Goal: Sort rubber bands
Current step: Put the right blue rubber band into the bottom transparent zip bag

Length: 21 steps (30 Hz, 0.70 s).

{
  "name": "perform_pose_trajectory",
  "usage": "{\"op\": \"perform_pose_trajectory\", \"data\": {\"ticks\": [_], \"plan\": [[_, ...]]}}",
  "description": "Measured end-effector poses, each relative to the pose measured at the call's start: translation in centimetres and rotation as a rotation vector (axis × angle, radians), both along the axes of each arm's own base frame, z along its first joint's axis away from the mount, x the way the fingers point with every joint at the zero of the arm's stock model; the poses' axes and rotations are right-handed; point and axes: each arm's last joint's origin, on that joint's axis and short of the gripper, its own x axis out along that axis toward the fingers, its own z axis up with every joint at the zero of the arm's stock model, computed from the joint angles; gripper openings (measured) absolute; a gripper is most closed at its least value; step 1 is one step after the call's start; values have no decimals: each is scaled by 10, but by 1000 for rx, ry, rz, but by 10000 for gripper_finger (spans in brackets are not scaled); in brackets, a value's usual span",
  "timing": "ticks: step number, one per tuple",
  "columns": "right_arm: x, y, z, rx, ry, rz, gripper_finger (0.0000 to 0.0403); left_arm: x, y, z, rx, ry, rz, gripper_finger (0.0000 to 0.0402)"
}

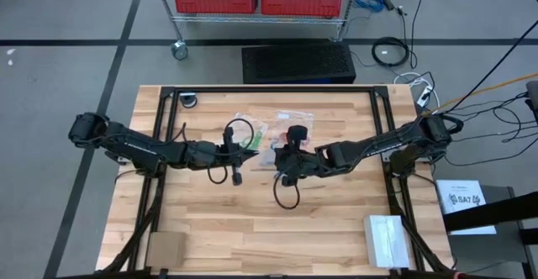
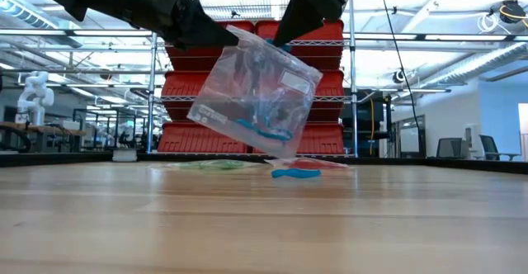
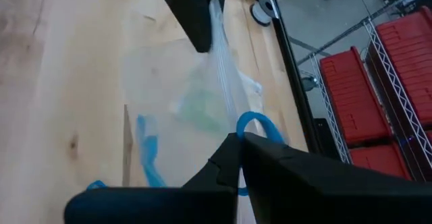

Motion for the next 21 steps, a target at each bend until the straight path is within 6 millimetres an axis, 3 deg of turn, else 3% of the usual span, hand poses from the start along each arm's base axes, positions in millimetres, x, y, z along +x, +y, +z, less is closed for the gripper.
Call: {"op": "perform_pose_trajectory", "data": {"ticks": [21], "plan": [[0, 0, 6, -25, -5, 22, 0, 0, 0, 0, 0, 4, 0, 1]]}}
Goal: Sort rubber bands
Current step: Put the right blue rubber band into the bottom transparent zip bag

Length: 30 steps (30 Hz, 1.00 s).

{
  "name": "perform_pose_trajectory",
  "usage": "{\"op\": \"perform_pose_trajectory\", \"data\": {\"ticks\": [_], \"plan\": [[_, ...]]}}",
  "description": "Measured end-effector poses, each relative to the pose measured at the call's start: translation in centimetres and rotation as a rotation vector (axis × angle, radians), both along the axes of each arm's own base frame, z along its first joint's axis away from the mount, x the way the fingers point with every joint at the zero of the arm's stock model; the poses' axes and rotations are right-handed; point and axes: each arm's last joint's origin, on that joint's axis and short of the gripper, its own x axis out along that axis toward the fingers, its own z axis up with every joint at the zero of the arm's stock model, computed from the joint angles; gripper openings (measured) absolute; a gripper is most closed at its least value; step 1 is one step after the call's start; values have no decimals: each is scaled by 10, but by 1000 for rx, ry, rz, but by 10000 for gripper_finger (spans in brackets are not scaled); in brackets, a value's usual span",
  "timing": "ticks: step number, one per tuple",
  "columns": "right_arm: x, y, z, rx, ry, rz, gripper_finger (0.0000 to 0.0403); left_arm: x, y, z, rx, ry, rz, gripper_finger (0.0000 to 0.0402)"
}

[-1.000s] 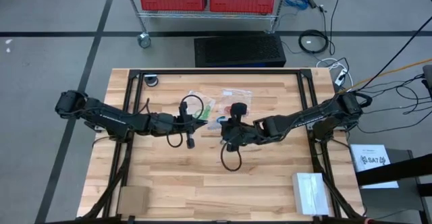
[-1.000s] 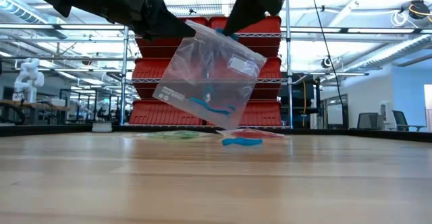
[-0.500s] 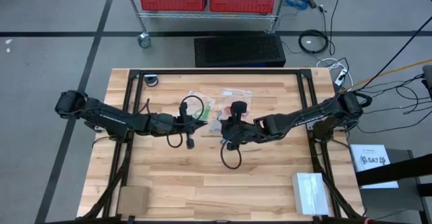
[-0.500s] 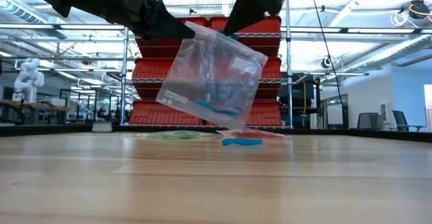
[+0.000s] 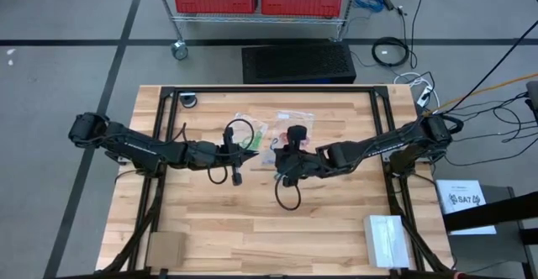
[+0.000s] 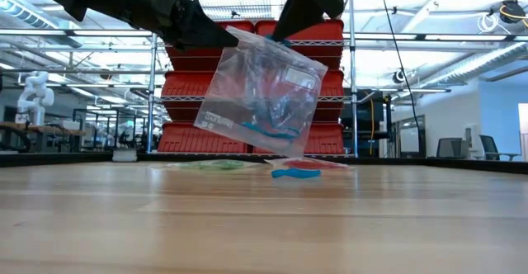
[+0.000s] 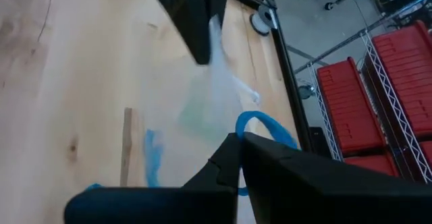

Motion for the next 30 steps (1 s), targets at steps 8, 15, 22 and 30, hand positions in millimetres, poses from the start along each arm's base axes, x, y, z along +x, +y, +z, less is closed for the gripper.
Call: {"op": "perform_pose_trajectory", "data": {"ticks": [8, 15, 22, 30], "plan": [[2, 6, 12, 0, -23, 23, 0, 0, 0, 0, 0, 0, 0, 1], [-2, 11, 8, 31, -4, 10, 0, 0, 0, 0, -3, -1, 1, 1], [7, 9, -8, 37, 49, 19, 0, 0, 0, 0, -17, -4, 4, 1], [12, 2, -16, 62, 60, -12, 0, 0, 0, 0, -17, -4, 5, 1]]}}
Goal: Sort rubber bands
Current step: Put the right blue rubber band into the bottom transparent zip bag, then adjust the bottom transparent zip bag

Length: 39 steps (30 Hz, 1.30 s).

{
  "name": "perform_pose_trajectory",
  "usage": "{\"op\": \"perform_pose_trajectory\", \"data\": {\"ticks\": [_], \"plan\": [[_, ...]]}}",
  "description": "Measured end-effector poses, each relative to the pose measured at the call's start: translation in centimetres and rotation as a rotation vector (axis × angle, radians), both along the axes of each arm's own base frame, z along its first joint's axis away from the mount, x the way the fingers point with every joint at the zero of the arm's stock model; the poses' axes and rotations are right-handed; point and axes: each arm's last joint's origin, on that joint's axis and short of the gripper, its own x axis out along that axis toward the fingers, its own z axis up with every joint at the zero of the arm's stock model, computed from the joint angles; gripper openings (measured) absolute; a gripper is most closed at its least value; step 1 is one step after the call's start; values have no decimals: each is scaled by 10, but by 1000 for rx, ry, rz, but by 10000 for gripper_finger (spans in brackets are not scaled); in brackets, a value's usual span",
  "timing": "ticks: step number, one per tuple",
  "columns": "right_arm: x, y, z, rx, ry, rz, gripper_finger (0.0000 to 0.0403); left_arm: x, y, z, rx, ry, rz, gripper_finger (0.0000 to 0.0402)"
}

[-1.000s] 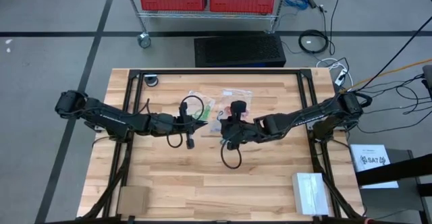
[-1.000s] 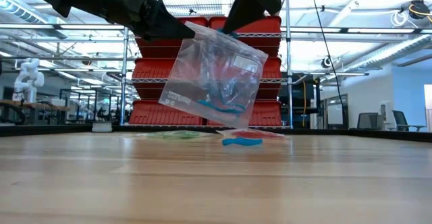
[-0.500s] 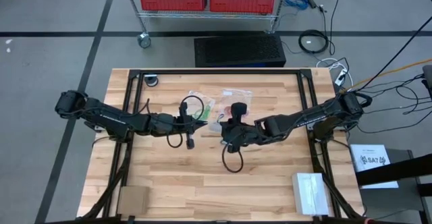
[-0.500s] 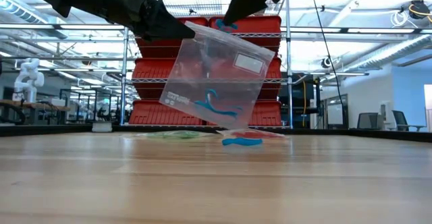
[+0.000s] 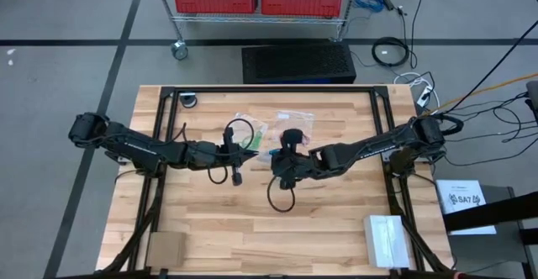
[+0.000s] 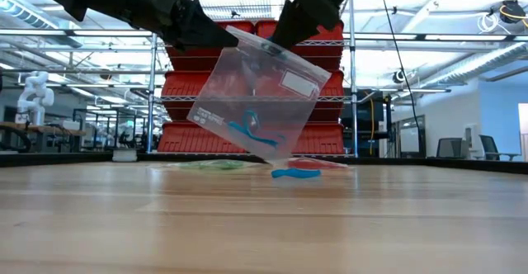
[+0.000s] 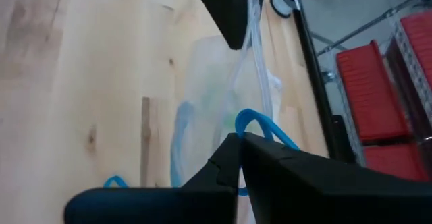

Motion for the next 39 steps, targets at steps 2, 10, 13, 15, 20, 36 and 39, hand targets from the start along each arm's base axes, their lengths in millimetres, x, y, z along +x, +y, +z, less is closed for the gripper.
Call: {"op": "perform_pose_trajectory", "data": {"ticks": [2, 10, 13, 15, 20, 36, 39], "plan": [[0, -2, 0, 23, -4, -7, 6, 0, 0, 0, -1, -1, 1, 1], [-1, 4, -1, 53, 10, 36, 105, 0, 2, 0, -3, -2, 22, 1], [-2, 12, -1, 53, 11, 57, 141, 0, 4, 0, -16, -5, 33, 1], [-3, 16, -1, 50, 11, 70, 158, 0, 5, 0, -27, -8, 39, 1], [-5, 22, -2, 31, 27, 90, 172, 0, 6, 0, -35, -10, 49, 1], [-48, 37, 31, 58, -50, -70, 205, 0, 7, -1, -33, -3, 90, 1], [-54, 29, 14, 72, -2, -130, 214, 0, 7, -1, -34, -4, 90, 1]]}}
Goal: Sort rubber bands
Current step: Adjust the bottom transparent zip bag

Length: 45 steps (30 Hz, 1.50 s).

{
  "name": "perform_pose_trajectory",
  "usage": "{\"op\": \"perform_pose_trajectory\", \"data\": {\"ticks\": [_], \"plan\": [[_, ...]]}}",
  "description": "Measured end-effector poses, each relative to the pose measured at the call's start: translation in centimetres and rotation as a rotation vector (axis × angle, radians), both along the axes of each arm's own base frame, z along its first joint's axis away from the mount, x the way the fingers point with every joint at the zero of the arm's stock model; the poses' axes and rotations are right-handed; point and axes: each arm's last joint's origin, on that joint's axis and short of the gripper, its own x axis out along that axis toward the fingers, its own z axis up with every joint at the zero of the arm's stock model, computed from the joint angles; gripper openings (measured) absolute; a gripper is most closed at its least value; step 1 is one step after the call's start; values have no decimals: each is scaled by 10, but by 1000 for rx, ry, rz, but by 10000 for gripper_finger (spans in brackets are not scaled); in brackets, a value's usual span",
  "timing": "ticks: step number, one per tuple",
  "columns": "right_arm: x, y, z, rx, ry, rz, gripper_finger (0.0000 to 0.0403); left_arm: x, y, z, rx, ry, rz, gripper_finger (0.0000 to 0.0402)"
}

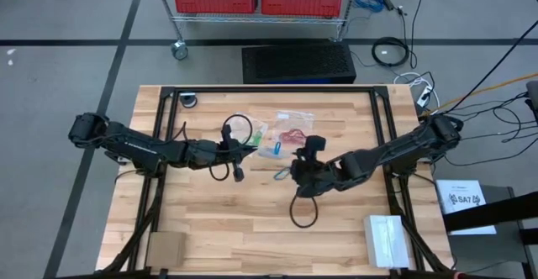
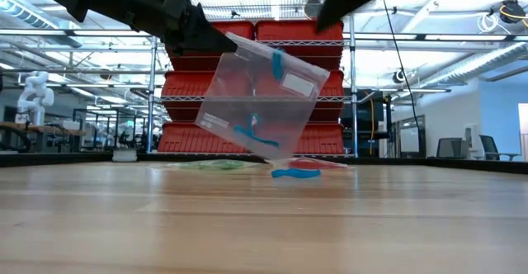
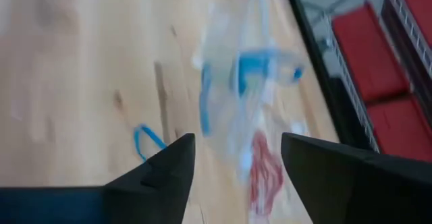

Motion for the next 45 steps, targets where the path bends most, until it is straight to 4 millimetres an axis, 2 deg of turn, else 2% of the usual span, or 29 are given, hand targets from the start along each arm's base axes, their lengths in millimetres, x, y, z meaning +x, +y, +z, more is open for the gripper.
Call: {"op": "perform_pose_trajectory", "data": {"ticks": [6, 12, 15, 20, 21, 27, 34, 41, 45], "plan": [[-5, -15, -46, 27, 11, -68, 220, 0, 0, 0, 0, 0, 0, 1], [-6, -24, -59, -3, -18, -106, 199, 0, 0, 0, 1, 0, 0, 1], [-1, -25, -55, 4, -71, -102, 157, 0, 0, 0, 0, -1, 0, 1], [5, -26, -51, -12, -107, -71, 26, 1, -1, 1, -12, -16, -26, 1], [5, -25, -50, -21, -108, -60, 16, 1, -1, 1, -15, -17, -27, 1], [12, -24, -35, -37, -130, -36, 10, 3, -1, 1, -40, -41, -22, 1], [17, -21, -12, -72, -115, 4, 5, 12, -2, -11, -33, -28, -19, 1], [11, -20, -12, -66, -41, -2, 9, 13, -2, -10, -10, -37, -2, 1], [7, -18, -15, -47, -4, 4, 39, 12, 0, -11, 14, -27, 34, 1]]}}
